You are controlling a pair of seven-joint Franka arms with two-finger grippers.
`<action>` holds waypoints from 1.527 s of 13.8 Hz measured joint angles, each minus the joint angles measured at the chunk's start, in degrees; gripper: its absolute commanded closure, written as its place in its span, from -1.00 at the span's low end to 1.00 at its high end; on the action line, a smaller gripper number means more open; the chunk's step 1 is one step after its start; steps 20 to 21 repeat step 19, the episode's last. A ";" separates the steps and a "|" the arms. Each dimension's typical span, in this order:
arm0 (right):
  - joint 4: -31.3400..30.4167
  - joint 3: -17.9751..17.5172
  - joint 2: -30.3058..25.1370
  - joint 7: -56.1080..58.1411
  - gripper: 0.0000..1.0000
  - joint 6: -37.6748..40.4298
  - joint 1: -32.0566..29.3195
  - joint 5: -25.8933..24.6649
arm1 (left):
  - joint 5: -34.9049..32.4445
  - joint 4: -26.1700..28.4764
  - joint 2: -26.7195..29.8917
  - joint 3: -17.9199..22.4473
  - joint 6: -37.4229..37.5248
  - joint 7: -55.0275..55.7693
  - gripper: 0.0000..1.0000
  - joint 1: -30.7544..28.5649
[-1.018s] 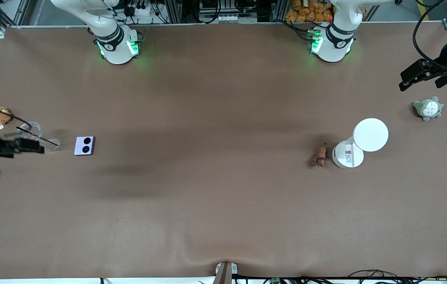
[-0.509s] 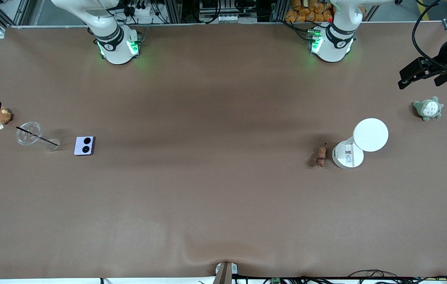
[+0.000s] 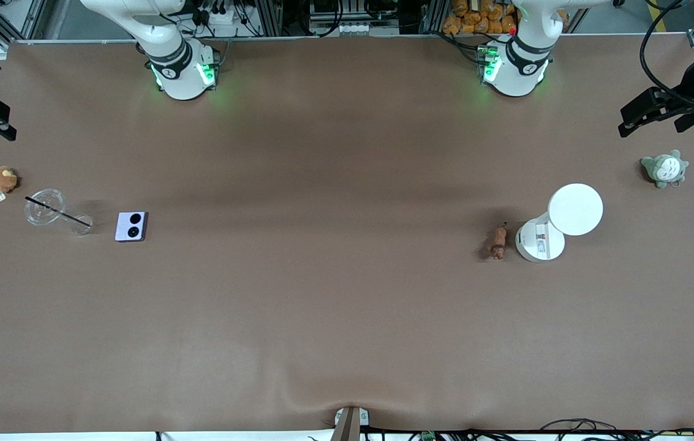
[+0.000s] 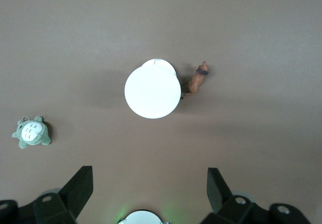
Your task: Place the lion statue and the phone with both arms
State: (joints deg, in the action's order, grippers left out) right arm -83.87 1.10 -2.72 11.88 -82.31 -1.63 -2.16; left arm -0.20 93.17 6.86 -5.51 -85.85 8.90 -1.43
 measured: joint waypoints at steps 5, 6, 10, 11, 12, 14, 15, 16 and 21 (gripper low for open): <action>-0.36 -0.85 -0.09 1.18 -1.00 -0.37 0.01 0.59 | 0.00 -0.01 0.49 -0.05 0.67 0.00 -1.00 0.03; -0.49 -0.84 -0.08 1.18 -1.00 -0.56 0.00 0.82 | 0.00 -0.02 0.61 -0.05 0.68 0.00 -1.00 0.03; -0.84 -0.88 -0.08 1.18 -1.00 -1.08 0.00 1.84 | 0.00 -0.18 1.05 -0.06 0.91 -0.03 -1.00 0.05; -0.85 -0.88 -0.08 1.18 -1.00 -1.09 0.00 1.86 | 0.00 -0.38 1.10 -0.07 0.93 -0.03 -1.00 0.07; -0.88 -0.88 -0.08 1.18 -1.00 -1.11 0.00 1.87 | 0.00 -0.59 1.12 -0.09 1.12 -0.03 -1.00 0.13; -1.10 -0.87 -0.07 1.18 -1.00 -2.01 0.00 1.88 | 0.00 -0.88 1.12 -0.14 1.81 -0.03 -1.00 0.16; -1.27 -0.87 -0.07 1.16 -1.00 -2.63 0.00 1.88 | 0.00 -0.94 1.12 -0.14 1.93 -0.03 -1.00 0.16; -1.36 -0.87 -0.05 0.89 -1.00 -2.79 0.00 1.89 | 0.00 -0.98 1.12 -0.14 2.04 -0.03 -1.00 0.16; -1.55 -0.98 -0.01 -1.58 -1.00 -2.79 0.00 1.96 | 0.00 -1.01 1.12 -0.14 2.49 -0.03 -1.00 0.16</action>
